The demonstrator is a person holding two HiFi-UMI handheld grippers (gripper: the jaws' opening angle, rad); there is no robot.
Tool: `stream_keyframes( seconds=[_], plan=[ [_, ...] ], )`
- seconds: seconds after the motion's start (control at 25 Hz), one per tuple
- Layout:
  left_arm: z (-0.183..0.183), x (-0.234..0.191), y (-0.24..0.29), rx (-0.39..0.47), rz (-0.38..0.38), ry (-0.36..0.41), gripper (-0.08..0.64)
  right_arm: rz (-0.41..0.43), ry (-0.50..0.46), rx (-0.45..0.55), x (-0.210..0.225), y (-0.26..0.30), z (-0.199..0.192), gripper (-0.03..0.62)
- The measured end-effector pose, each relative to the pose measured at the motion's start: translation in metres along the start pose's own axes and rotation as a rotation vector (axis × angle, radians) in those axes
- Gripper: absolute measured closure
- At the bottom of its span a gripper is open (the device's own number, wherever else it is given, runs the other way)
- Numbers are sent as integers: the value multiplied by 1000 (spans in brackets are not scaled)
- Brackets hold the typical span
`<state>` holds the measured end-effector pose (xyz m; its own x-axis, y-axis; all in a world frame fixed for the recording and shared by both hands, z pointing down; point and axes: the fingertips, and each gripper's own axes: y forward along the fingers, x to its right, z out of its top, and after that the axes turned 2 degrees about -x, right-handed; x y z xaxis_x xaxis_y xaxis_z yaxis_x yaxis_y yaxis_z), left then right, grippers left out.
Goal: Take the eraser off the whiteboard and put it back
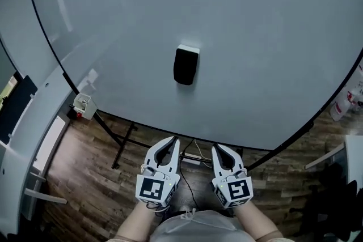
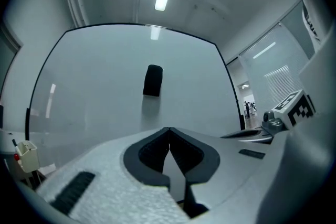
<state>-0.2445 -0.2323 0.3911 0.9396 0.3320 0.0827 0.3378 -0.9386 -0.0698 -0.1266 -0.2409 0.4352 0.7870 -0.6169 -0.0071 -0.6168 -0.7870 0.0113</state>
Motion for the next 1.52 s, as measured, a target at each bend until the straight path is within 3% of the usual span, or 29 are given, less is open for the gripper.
stream_keyframes(
  seconds=[0.24,0.56,0.68,1.0,1.32,1.52],
  plan=[
    [19,-2,32,41,-27,-19,543,-59,2,-43,14,1,-7,566],
    [61,-7,59,59,-28,-29,540,-57,-11,-39,22,13,13,566],
    [75,-17,71,69,-28,-21,411,-63,-21,-48,23,19,16,566],
    [112,-34,101,119,23,65,273,-43,-40,-55,15,22,18,566],
    [134,-39,137,92,4,141,247,-84,-25,-82,23,20,12,566],
    [136,-44,150,82,25,141,249,-106,-9,-89,26,16,8,566]
  ],
)
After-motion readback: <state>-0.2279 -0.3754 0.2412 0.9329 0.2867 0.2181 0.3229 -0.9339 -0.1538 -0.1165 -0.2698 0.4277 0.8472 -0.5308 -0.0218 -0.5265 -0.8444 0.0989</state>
